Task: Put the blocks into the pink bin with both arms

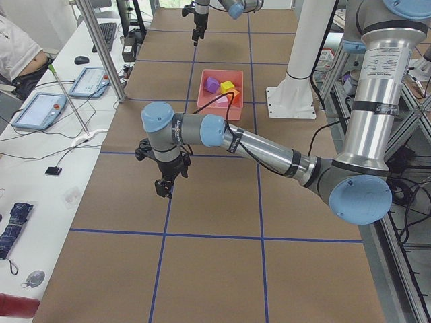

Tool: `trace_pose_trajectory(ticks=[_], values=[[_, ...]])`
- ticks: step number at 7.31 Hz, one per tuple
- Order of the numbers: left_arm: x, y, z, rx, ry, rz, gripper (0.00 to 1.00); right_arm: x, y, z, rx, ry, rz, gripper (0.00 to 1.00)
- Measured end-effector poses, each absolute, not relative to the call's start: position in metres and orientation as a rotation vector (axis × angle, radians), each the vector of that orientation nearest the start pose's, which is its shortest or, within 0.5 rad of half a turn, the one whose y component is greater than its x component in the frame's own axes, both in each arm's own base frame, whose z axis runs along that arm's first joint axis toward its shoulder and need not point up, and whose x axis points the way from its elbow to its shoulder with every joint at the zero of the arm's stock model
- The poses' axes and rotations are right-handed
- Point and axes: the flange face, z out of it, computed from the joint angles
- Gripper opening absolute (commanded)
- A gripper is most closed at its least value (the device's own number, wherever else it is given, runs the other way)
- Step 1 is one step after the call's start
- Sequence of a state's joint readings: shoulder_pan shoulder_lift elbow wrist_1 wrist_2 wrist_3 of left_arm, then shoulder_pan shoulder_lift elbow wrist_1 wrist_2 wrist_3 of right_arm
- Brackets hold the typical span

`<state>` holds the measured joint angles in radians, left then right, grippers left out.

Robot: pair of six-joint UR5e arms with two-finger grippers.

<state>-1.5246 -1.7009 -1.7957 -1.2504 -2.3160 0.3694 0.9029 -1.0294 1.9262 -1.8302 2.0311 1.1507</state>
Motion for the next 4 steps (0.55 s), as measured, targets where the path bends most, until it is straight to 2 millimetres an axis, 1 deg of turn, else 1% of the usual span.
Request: trace_pose_trajectory(ticks=[1,2,3,4], values=[[-0.051,-0.521,0.529,0.139,0.770,0.335,1.00,-0.250,-0.539,0.270,0.037,-0.763,0.226,1.00],[-0.058,-0.509,0.546,0.145,0.788,0.287,1.00,-0.198,-0.547,0.310,0.043,-0.759,0.147,1.00],[-0.061,-0.492,0.565,0.164,0.793,0.254,1.00,-0.148,-0.550,0.350,0.057,-0.747,0.078,1.00],[-0.062,-0.474,0.583,0.185,0.796,0.224,1.00,-0.102,-0.548,0.388,0.071,-0.727,0.020,1.00]])
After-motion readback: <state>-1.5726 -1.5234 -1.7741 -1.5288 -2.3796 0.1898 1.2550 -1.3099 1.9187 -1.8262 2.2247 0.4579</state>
